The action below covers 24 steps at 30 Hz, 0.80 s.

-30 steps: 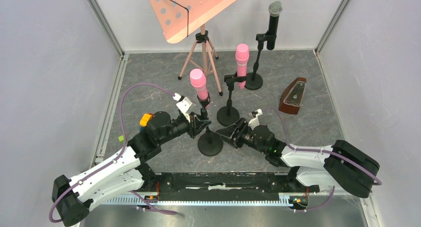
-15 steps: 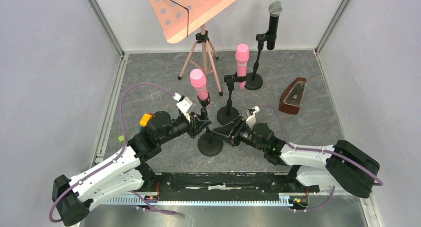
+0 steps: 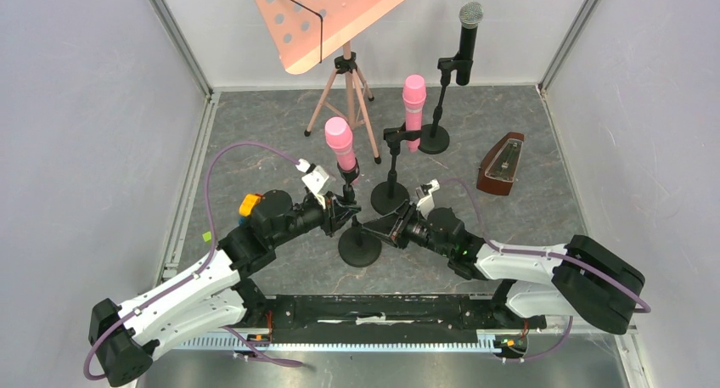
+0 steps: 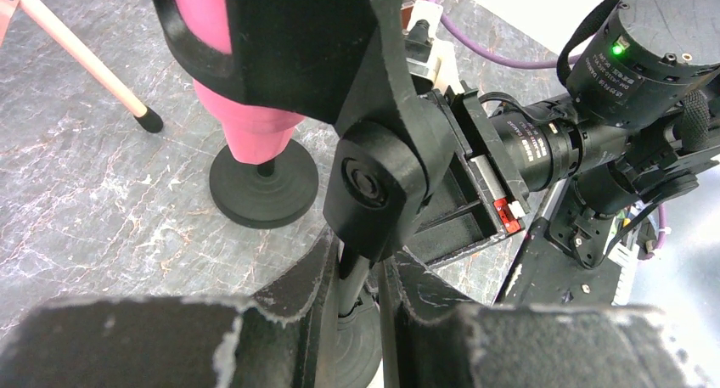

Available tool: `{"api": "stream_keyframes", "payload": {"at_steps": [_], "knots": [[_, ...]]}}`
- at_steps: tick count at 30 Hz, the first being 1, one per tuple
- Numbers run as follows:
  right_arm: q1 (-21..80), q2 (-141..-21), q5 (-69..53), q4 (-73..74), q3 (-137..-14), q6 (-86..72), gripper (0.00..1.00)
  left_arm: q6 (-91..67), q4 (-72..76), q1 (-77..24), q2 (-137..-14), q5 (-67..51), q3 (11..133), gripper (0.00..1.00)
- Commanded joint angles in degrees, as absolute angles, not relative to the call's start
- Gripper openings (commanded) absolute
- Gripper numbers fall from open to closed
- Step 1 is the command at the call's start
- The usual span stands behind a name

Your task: Remove the microphone from the stand

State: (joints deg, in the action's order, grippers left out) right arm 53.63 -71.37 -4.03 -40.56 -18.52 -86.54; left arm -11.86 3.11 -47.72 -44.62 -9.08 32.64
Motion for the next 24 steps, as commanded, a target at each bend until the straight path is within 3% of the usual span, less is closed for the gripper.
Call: {"api": "stream_keyframes", "payload": {"at_steps": [1,12,19,24], "knots": [[53.9,-71.5,-3.6,-40.8,-20.6,-84.5,0.16,-11.2,-0.4,-48.3,-44.8,-10.0,33.1,0.02],[54.3,-69.7,-1.1,-38.5,-20.4,-71.8,0.14,-12.8,0.3,-48.5,-42.2,-9.5,30.6,0.02],[56.5,-69.8,-5.1,-39.8,-24.4,-49.3,0.15,-11.9,0.3,-48.5,-42.5,-9.6,31.1,0.02],[59.7,-69.2,1.4,-38.3,-24.5,-33.8,0.16,-11.0,0.3,-48.5,-42.6,-9.6,32.1,0.02]]}}
